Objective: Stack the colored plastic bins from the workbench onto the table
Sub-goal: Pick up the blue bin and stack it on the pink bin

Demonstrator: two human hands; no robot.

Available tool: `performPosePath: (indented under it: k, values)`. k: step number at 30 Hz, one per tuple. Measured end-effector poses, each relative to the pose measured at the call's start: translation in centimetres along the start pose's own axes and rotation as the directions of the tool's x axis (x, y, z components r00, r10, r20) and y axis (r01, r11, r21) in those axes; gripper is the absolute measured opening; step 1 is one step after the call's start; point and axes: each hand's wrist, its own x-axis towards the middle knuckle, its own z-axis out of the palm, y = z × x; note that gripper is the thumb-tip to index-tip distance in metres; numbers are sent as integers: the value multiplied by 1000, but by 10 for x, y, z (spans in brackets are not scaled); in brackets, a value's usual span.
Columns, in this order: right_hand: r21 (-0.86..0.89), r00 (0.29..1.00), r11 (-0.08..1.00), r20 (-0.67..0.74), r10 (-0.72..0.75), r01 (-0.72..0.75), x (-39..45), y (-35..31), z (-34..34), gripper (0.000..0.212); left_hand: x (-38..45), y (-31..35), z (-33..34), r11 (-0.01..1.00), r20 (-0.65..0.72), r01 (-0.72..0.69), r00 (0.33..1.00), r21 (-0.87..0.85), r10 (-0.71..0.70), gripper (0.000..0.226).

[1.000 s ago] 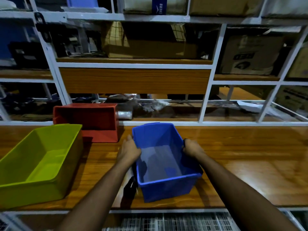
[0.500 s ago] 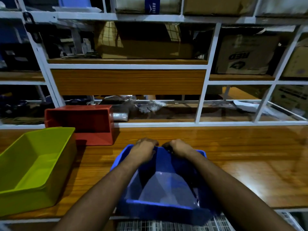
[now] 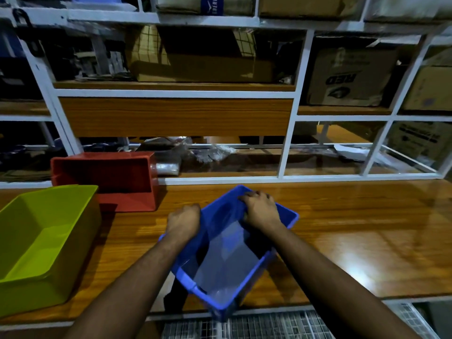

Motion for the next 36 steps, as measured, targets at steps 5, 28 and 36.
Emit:
performPosePath:
  k: [5, 28, 36]
  values:
    - [200, 930, 910, 140, 340, -363, -5, 12, 12, 55, -4, -14, -4, 982, -2, 149, 989, -113, -150, 22]
    - [781, 820, 315, 403, 405, -539, -29, -15, 7, 14, -38, -56, -14, 494, 269, 480, 858, -725, -438, 16]
    - [838, 817, 84, 496, 295, -540, -53, -13, -6, 26, -64, -57, -45, 133, 536, 560, 825, -818, -180, 10]
